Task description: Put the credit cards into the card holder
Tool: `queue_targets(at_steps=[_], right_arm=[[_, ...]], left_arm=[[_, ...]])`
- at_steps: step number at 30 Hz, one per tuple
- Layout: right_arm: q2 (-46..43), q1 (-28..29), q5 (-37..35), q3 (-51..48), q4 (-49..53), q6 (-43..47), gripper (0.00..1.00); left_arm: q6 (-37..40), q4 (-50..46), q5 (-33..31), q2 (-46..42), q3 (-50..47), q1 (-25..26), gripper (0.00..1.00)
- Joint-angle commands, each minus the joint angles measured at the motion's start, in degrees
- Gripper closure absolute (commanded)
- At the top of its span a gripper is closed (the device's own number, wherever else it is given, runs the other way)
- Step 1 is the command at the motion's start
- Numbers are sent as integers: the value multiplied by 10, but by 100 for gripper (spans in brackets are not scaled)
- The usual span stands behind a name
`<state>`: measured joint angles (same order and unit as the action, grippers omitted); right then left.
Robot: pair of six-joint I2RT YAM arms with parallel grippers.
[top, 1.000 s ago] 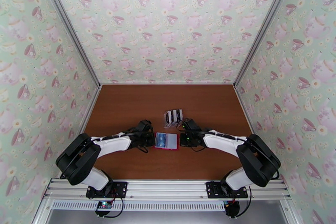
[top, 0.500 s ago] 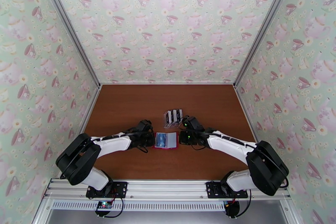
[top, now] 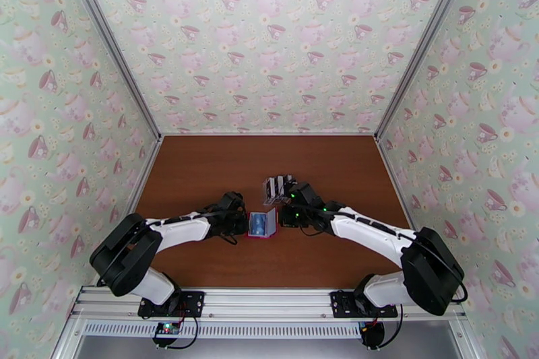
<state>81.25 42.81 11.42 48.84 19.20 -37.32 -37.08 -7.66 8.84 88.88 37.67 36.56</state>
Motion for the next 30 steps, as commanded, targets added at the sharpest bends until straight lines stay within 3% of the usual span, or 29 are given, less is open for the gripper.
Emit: queue_targets(at_steps=[1, 19, 30], right_arm=[[20, 15, 12, 29, 6, -12, 97], [128, 48, 32, 87, -40, -30, 88], [166, 49, 41, 94, -58, -40, 87]], left_arm=[[8, -35, 9, 24, -7, -1, 89], [10, -37, 10, 17, -8, -1, 86], [36, -105, -27, -17, 19, -7, 82]])
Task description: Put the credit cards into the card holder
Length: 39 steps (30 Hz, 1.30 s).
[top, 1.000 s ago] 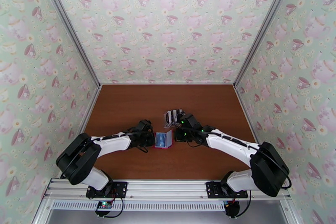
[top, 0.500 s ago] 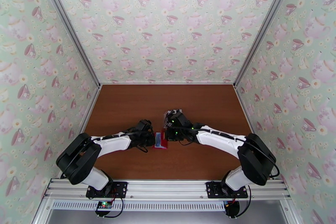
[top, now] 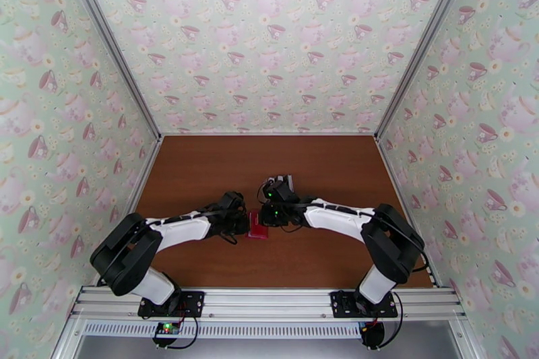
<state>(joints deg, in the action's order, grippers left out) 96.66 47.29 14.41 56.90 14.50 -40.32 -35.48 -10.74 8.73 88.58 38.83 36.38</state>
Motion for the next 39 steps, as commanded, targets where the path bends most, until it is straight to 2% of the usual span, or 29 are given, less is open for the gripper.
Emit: queue_targets(at_steps=[1, 11, 30, 39], right_arm=[[13, 4, 12, 14, -12, -11, 86], [31, 4, 22, 14, -25, -15, 85], [82, 9, 34, 35, -45, -22, 79], [106, 10, 43, 35, -55, -23, 58]], left_arm=[[24, -81, -30, -19, 10, -7, 81], [38, -114, -46, -52, 14, -27, 66], [46, -115, -16, -97, -18, -90, 65], [44, -116, -4, -111, -24, -107, 51]])
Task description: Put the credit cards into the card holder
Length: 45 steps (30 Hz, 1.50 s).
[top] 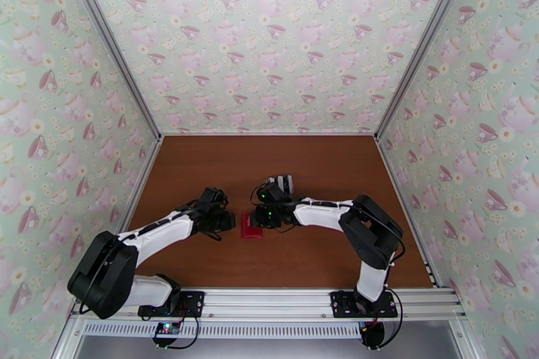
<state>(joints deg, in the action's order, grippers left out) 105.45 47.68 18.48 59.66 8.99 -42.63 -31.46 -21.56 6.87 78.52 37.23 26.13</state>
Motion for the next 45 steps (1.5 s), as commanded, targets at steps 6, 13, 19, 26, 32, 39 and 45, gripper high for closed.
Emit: queue_targets(at_steps=[6, 13, 19, 26, 32, 39, 45], right_arm=[[9, 8, 11, 8, -7, 0, 28], [-27, 9, 13, 9, -1, 0, 24], [-66, 9, 30, 11, -10, -6, 22], [-99, 9, 46, 20, -13, -9, 21], [-105, 8, 12, 20, 32, 13, 31], [-117, -8, 10, -17, 24, 12, 43], [-118, -27, 10, -39, 22, 12, 52]], left_arm=[[5, -14, 16, -16, -1, -7, 50], [7, -23, 17, -25, 8, -8, 50], [11, -38, 11, -33, 23, -10, 49], [20, -61, 3, -46, 42, -15, 49], [23, -75, 7, -58, 61, -16, 49], [21, -80, 14, -69, 79, -15, 49], [14, -51, 40, -47, 91, 4, 49]])
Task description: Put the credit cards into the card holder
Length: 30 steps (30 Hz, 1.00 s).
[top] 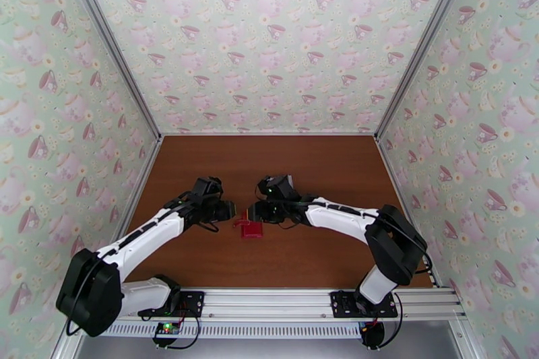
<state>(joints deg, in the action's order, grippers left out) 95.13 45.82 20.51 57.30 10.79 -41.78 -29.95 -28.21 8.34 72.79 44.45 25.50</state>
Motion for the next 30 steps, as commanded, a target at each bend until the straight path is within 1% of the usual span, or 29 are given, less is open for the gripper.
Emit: queue_targets(at_steps=[1, 5, 11, 18, 30], right_arm=[[-14, -11, -10, -19, 4, 4, 53], [-10, -29, -4, -39, -4, 2, 54], [-5, -46, 15, -69, -33, -5, 55], [7, -49, 26, -84, -53, -8, 55], [37, -50, 52, -86, -85, -14, 55]], left_arm=[[-3, 21, 28, 18, 21, 16, 49], [-13, 55, 39, 55, 25, 49, 49], [-31, 105, 51, 109, 24, 81, 50], [-37, 127, 58, 142, 22, 92, 50], [-27, 131, 41, 156, -16, 91, 50]])
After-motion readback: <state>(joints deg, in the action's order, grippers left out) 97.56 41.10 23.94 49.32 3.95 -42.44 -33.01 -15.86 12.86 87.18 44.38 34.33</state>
